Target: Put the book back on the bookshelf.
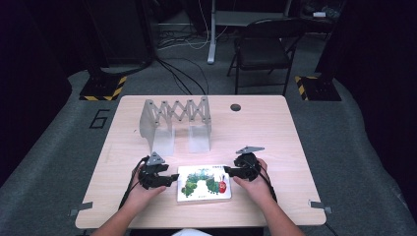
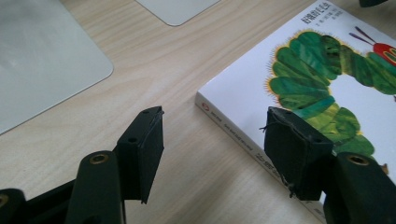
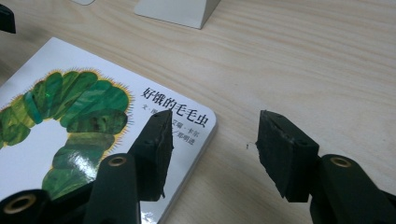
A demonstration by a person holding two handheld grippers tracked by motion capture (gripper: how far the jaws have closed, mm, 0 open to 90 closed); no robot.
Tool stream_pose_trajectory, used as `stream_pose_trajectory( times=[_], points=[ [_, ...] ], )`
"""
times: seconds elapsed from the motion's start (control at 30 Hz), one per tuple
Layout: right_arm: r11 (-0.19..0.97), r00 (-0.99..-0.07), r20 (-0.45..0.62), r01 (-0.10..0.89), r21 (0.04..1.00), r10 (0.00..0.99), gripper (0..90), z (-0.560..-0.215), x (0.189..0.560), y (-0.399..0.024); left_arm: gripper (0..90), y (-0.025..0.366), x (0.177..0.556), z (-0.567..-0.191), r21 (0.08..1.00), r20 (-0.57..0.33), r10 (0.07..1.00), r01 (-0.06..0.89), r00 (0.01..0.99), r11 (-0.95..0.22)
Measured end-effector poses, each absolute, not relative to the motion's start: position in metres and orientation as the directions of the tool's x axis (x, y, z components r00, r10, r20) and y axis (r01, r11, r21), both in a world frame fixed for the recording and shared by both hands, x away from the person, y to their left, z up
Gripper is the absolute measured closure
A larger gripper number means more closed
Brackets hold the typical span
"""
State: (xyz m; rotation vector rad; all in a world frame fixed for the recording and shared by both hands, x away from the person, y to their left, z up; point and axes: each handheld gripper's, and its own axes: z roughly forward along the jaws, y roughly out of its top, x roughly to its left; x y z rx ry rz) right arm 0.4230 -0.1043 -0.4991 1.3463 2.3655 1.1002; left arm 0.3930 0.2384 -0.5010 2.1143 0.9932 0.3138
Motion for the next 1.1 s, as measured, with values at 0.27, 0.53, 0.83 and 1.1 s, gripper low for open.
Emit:
stream_pose_trajectory(
  times=[0.27,0.53,0.83,1.1],
  points=[
    [0.334,-0.589,0.176,0.652,0.681,0.789,45.0,-0.499,0.422,-0.094,36.3,0.232,0.383,-0.502,0.717,-0.114,0.724,0.561,0.68,-0.414],
    [0.326,-0.591,0.199,0.66,0.677,0.782,44.7,-0.499,0.427,-0.09,34.5,0.226,0.364,-0.497,0.708,-0.148,0.705,0.572,0.694,-0.415],
    [0.309,-0.588,0.221,0.665,0.68,0.778,44.3,-0.498,0.432,-0.089,32.8,0.216,0.341,-0.499,0.704,-0.124,0.692,0.554,0.712,-0.444],
    [0.307,-0.582,0.229,0.675,0.671,0.78,44.9,-0.499,0.434,-0.088,31.0,0.215,0.338,-0.504,0.699,-0.123,0.666,0.541,0.736,-0.468]
  ],
)
